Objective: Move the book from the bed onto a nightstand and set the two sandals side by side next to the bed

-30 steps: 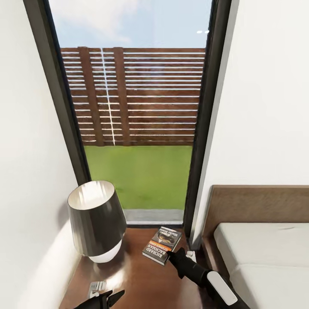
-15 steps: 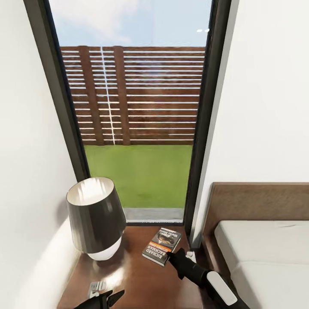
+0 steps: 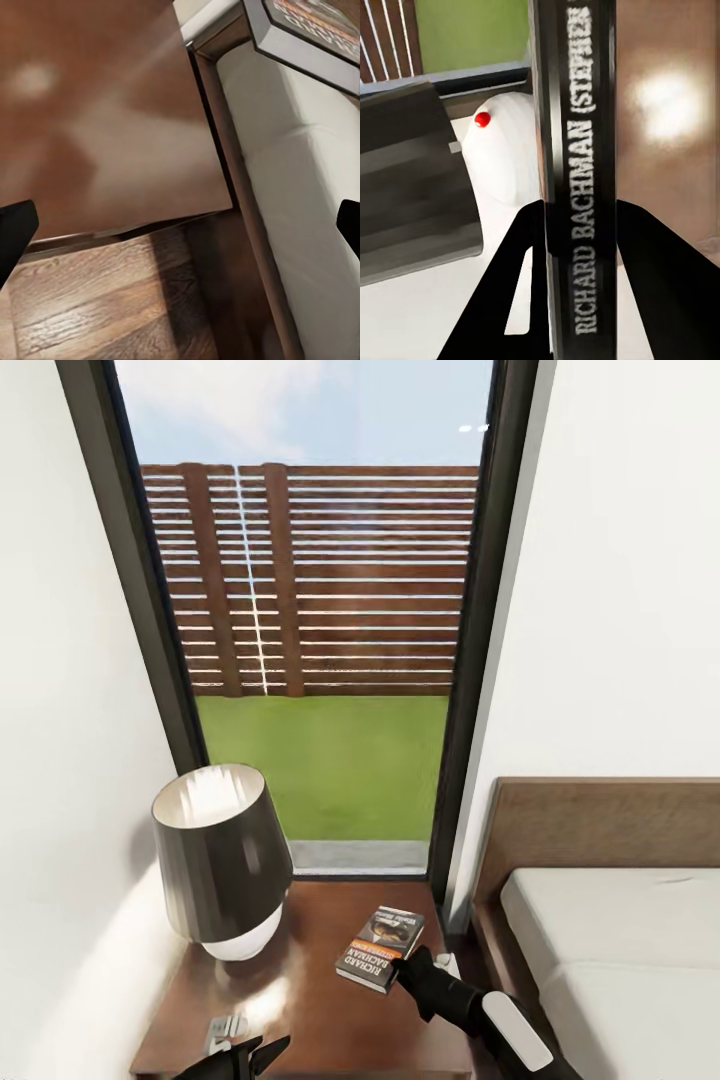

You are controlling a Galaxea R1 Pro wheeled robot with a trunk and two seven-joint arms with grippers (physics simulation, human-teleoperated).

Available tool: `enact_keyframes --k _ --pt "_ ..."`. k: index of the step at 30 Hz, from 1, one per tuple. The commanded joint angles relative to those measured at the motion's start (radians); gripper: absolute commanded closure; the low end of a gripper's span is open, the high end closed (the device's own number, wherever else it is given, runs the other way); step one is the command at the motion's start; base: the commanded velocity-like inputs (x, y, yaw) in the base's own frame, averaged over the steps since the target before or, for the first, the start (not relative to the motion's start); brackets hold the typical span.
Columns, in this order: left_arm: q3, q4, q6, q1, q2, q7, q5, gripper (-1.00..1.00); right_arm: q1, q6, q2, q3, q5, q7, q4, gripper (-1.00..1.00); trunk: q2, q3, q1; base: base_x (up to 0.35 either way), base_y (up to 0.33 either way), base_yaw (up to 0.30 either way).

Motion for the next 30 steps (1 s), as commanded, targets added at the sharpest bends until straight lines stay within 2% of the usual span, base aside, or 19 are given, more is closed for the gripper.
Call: enact_keyframes --k 1,30 --pt "0.008 0.0 -0.006 0.0 0.0 -0.003 -0.01 -1.0 -0.001 0.002 0.0 0.0 -0.003 0.004 0.0 1.0 -0.008 -0.004 0.004 0.0 0.0 0.0" --pt "0.008 0.0 -0.006 -0.001 0.0 -0.003 -0.01 -1.0 -0.001 0.002 0.0 0.002 -0.003 0.004 0.001 1.0 -0.211 -0.095 0.115 0.0 0.0 0.0"
